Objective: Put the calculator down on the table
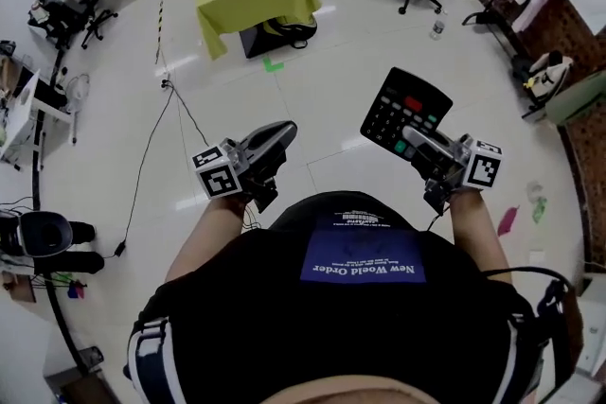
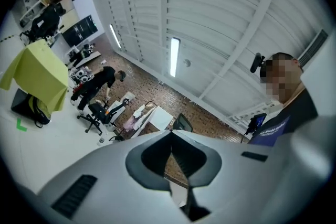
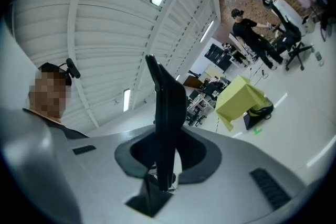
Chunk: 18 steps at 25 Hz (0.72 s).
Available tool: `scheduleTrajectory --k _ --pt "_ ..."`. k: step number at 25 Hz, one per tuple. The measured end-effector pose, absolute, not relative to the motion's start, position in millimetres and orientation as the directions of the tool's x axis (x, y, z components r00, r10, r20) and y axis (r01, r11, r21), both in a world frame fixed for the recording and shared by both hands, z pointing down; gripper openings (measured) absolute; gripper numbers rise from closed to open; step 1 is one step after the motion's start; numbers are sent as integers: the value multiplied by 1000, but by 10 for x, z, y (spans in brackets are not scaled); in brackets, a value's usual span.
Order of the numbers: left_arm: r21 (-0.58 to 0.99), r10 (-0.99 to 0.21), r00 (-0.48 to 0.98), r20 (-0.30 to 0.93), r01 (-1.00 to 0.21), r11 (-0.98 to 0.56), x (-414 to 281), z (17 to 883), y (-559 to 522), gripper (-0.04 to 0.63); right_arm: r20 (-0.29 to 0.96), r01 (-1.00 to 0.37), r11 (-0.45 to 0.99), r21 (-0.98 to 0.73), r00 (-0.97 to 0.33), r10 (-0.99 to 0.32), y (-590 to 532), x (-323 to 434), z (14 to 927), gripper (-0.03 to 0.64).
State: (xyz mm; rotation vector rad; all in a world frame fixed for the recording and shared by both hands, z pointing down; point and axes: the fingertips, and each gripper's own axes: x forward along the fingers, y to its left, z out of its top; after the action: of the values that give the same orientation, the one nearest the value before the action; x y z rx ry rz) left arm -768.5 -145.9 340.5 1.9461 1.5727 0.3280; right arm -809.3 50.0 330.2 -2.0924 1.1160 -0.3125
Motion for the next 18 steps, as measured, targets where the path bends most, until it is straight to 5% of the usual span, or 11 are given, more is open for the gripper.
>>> scheduleTrajectory --k 9,18 --pt "612 971 153 -183 791 -9 -6973 3543 -772 6 -106 -545 -417 -727 689 -716 1106 -7609 3446 60" --pt "589 955 219 -198 806 -63 -6071 3339 511 6 -117 -607 -402 -686 637 -762 2463 -6573 3338 60"
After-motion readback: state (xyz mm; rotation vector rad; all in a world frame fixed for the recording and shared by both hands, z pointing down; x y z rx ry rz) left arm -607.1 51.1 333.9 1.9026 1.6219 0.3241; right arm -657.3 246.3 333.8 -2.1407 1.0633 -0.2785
